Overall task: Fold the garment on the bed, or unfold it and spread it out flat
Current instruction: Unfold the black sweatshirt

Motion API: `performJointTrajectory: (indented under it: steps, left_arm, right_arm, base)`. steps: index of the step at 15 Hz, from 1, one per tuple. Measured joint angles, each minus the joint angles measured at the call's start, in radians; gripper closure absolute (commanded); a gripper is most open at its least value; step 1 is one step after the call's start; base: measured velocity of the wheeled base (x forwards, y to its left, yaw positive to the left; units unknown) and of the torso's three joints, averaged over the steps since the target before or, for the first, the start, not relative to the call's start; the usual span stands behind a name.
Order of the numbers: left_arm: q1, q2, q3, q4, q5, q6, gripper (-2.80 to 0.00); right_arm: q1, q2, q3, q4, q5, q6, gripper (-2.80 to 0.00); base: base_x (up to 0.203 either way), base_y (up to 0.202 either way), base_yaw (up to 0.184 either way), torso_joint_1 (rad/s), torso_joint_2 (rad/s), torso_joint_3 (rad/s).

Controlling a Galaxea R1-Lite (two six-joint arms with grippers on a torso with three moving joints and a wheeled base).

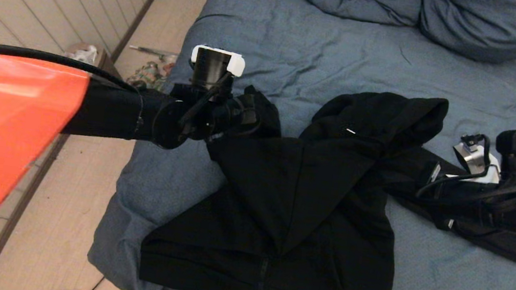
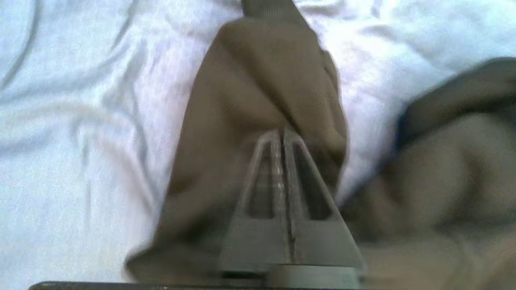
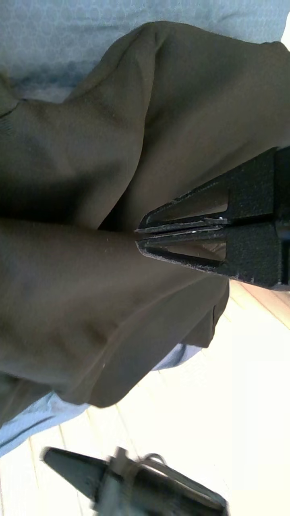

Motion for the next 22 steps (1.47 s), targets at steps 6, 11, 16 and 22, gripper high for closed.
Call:
performJointTrajectory:
  steps: [6,11,16,22]
  left_arm:
    - [-0.016,0.120,-0.163,0.019,0.025,0.078,-2.80]
    - [-0.017,0.197,-0.185,-0.053,0.017,0.137,-2.80]
    - [-0.010,0.286,-0.188,-0.123,0.025,0.201,-1.14]
    - [0.006,0.301,-0.188,-0.124,0.022,0.211,0.00]
  right_arm:
    - [0.001,0.025,0.001,-0.001,0.000,-0.009,0.00]
    - [0.004,0.023,0.008,0.000,0.000,-0.009,0.00]
    - [0.003,0.021,0.009,-0.001,-0.001,-0.009,0.00]
    - [0.007,0.022,0.011,-0.001,0.000,-0.009,0.00]
  base:
    - [0.000,0.000,0.000,0.000,0.00,0.000]
    - [0.000,0.000,0.000,0.000,0.00,0.000]
    - [0.000,0.000,0.000,0.000,0.00,0.000]
    - [0.000,0.000,0.000,0.000,0.00,0.000]
